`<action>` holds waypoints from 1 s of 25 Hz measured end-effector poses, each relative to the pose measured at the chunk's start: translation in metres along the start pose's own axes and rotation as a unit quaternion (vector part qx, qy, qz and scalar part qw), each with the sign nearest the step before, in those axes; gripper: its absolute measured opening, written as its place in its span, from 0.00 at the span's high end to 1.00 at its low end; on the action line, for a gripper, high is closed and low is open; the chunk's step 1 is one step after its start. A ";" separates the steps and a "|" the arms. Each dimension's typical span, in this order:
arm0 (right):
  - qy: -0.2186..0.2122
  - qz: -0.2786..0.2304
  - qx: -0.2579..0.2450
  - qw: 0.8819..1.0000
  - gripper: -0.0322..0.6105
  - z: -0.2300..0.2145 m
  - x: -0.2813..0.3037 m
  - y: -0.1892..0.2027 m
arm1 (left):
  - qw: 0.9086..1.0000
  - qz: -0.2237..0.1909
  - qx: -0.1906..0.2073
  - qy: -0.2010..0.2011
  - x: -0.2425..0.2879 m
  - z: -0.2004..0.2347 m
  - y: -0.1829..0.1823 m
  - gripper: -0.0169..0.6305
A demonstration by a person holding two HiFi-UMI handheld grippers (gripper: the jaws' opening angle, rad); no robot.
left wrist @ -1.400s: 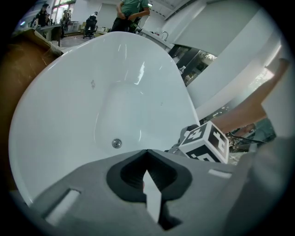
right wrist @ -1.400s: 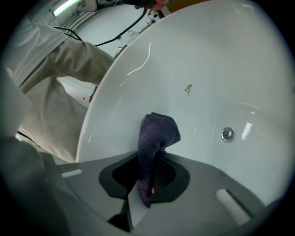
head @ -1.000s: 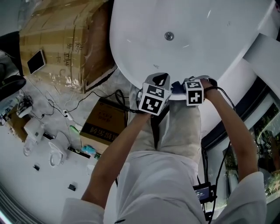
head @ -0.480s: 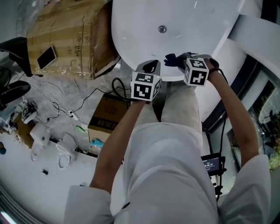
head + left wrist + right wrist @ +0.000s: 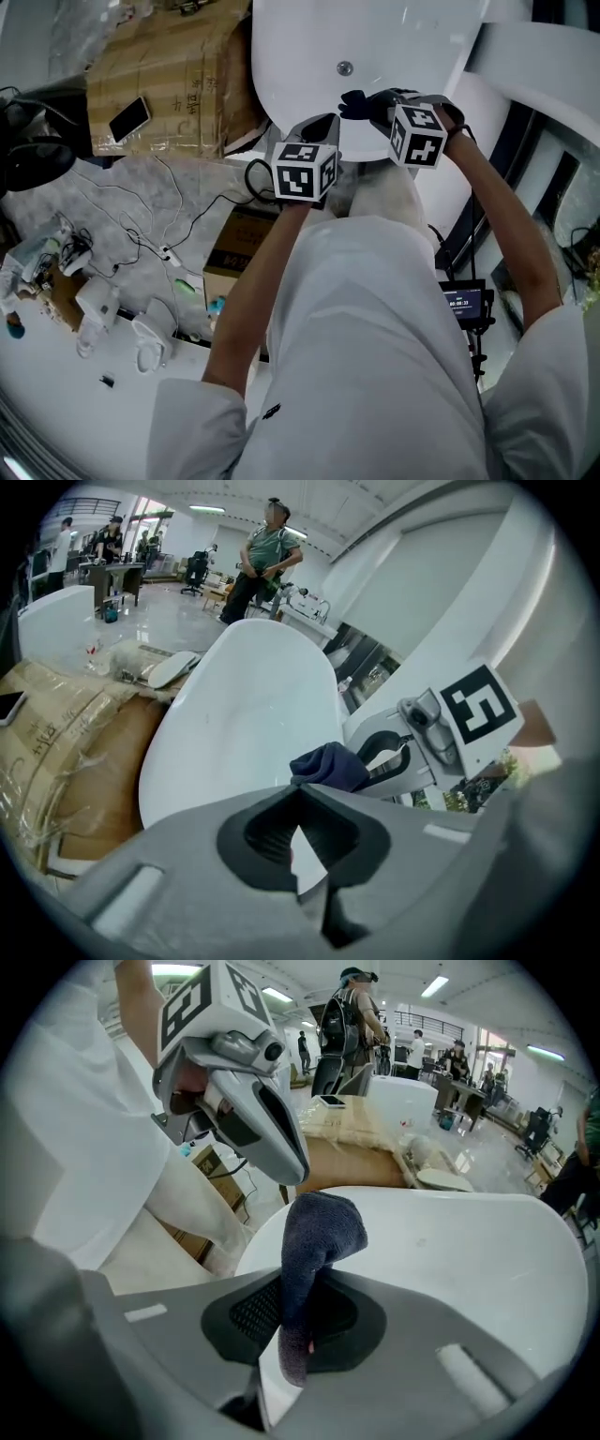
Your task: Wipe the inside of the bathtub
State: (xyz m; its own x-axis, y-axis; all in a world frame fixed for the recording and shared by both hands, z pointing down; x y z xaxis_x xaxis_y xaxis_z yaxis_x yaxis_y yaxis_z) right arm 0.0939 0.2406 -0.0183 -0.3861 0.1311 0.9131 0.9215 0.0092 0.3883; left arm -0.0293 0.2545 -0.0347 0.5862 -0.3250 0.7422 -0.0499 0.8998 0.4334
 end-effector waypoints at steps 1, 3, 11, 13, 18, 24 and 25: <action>0.008 -0.003 0.001 1.000 0.88 0.001 -0.008 -0.003 | 1.000 -0.006 0.004 0.004 -0.005 -0.005 -0.006 0.98; 0.026 -0.009 0.007 1.000 0.88 0.002 -0.022 -0.008 | 1.000 -0.017 0.012 0.011 -0.015 -0.015 -0.017 0.98; 0.124 -0.102 0.105 0.982 0.88 0.008 -0.085 -0.041 | 0.997 -0.062 0.039 0.038 -0.057 -0.043 -0.054 0.98; 0.147 -0.119 0.117 0.975 0.88 0.014 -0.100 -0.050 | 0.995 -0.071 0.041 0.048 -0.070 -0.050 -0.060 0.98; 0.190 -0.150 0.164 0.956 0.87 0.026 -0.136 -0.069 | 0.990 -0.099 0.066 0.072 -0.106 -0.067 -0.077 0.98; 0.257 -0.189 0.208 0.925 0.87 0.034 -0.192 -0.083 | 0.989 -0.095 0.097 0.065 -0.142 -0.077 -0.092 0.98; 0.271 -0.192 0.210 0.920 0.87 0.036 -0.199 -0.087 | 0.989 -0.092 0.098 0.065 -0.146 -0.078 -0.094 0.98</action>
State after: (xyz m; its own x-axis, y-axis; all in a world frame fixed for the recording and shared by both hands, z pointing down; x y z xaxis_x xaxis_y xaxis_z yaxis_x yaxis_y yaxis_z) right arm 0.0921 0.2490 -0.2386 -0.5459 -0.4734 0.6913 0.6038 0.3497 0.7163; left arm -0.0475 0.2404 -0.2236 0.6984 -0.4263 0.5749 -0.0816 0.7506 0.6557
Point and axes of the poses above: the fingertips, and each gripper's own axes: x forward along the fingers, z to its left, y out of its underside, the point moved 7 cm from there along -x, backward along the fingers, and after that the axes turned 3 degrees about -x, right-handed, at the moved point
